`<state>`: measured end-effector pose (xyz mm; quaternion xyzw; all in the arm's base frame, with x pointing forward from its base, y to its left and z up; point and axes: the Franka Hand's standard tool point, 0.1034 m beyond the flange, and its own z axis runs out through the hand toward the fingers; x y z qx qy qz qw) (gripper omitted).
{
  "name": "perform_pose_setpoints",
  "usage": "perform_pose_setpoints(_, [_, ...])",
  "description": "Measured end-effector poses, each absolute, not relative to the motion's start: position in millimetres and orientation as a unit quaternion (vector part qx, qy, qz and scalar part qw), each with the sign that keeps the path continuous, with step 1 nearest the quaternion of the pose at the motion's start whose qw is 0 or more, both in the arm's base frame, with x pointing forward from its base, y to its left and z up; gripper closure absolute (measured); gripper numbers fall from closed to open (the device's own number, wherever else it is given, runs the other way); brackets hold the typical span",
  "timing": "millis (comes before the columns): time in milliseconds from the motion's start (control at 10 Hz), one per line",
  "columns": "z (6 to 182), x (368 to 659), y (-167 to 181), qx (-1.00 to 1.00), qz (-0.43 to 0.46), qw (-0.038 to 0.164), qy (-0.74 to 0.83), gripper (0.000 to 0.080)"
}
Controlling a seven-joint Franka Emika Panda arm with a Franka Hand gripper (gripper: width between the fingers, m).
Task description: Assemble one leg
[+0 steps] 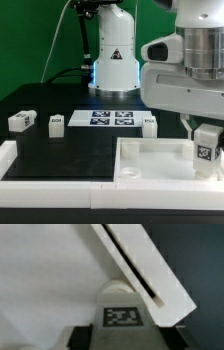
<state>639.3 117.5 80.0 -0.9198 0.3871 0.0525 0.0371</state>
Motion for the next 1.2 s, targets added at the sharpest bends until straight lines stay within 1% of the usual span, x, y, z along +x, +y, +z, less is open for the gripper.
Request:
perform_pose_setpoints(200, [80.1, 639.1, 122.8, -0.872, 0.058, 0.032, 0.485, 0.0508])
perform_pose_setpoints(400, [80.0, 639.5, 123.7, -0.846, 0.064, 0.037, 0.528, 0.0508])
perform_pose_setpoints(500, [79.9, 639.4, 124.0, -0.859, 0.063, 0.039, 0.507, 0.0413])
perform_pose_setpoints(600, [79.4, 639.2, 124.1, -0.871, 0.062, 0.04, 0.486, 0.024])
perform_pose_setpoints(700, [78.2, 637.7, 124.7, -0.878, 0.067, 0.038, 0.473, 0.024])
perform_pose_setpoints(800, [77.8, 637.1, 124.9, -0.893, 0.066, 0.039, 0.443, 0.0168])
perform_pose_setpoints(1000, [77.6, 633.3, 127.2, -0.95, 0.07, 0.042, 0.302, 0.0153])
perform_pose_setpoints(1200, [79.1, 635.4, 127.7, -0.983, 0.073, 0.05, 0.161, 0.015])
